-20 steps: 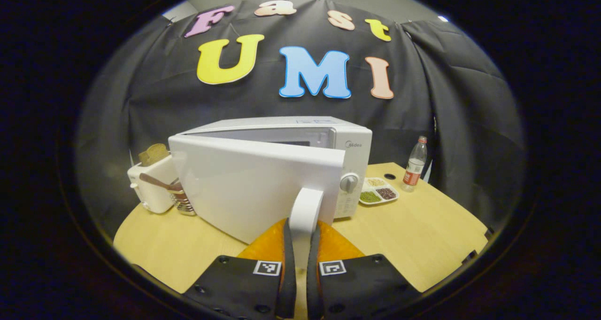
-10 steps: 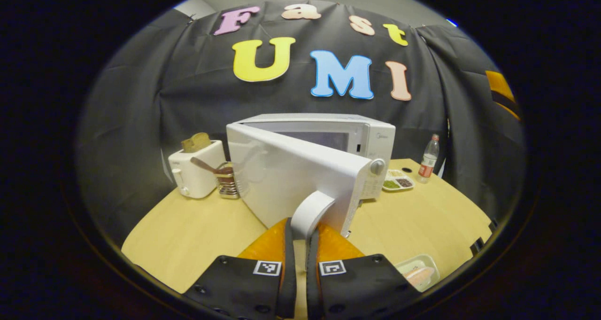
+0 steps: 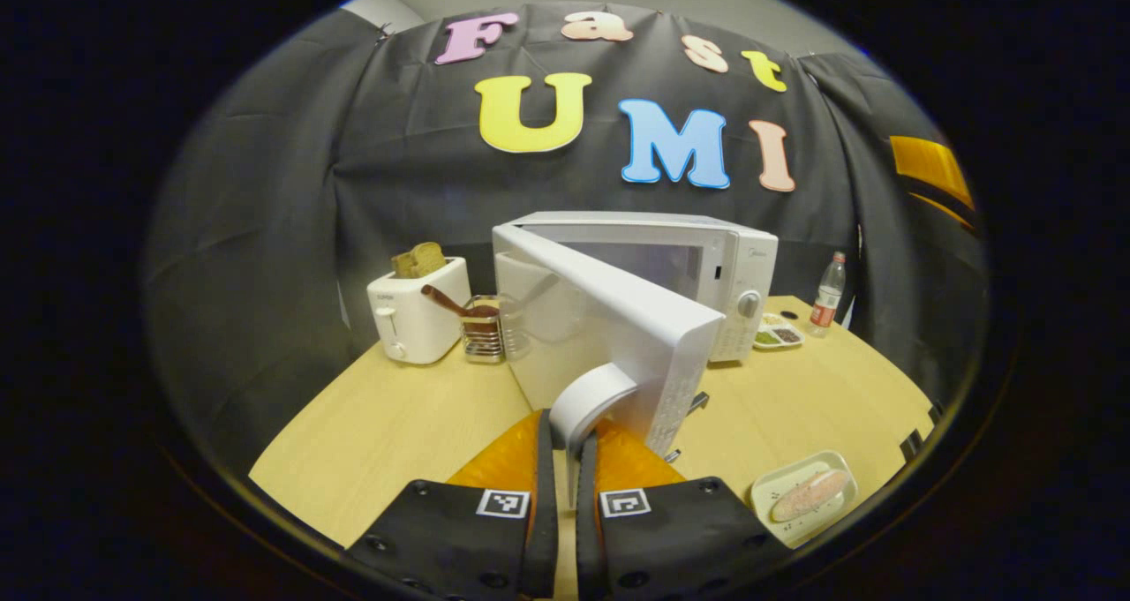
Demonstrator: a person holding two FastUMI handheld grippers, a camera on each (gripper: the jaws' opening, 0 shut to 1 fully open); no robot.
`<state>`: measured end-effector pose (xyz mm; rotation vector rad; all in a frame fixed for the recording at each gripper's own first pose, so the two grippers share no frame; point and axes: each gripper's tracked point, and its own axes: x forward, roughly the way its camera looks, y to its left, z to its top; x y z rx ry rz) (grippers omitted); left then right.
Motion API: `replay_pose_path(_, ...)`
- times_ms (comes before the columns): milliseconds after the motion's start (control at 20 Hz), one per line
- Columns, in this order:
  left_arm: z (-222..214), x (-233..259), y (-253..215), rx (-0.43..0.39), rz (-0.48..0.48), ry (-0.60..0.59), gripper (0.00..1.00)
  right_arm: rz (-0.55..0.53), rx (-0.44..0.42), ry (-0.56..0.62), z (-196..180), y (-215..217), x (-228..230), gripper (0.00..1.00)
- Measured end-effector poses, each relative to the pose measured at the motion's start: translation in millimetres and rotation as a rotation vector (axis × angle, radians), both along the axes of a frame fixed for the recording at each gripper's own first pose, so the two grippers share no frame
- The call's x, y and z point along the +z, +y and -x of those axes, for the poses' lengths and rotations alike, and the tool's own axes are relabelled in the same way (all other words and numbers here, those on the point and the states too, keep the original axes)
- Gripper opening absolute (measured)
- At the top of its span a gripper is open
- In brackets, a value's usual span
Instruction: Open the microwave oven with the left hand, put the food in, and close the microwave oven.
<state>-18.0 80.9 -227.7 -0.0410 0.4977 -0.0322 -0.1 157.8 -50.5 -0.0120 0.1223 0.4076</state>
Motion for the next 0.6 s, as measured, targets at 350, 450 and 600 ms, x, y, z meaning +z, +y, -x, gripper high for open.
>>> replay_pose_path(350,9.6,-2.9,61.2,0.029,0.004,-0.004,0.15,0.046,0.119,0.050,-0.3,41.6,-20.5,0.95)
replay_pose_path(450,12.5,-3.8,71.4,0.037,0.032,-0.004,0.16,0.069,0.139,0.057,1.4,42.9,-24.6,0.95)
replay_pose_path(600,16.3,-6.4,75.6,0.043,0.063,-0.004,0.16,0.124,0.153,0.058,4.0,38.1,-29.2,0.96)
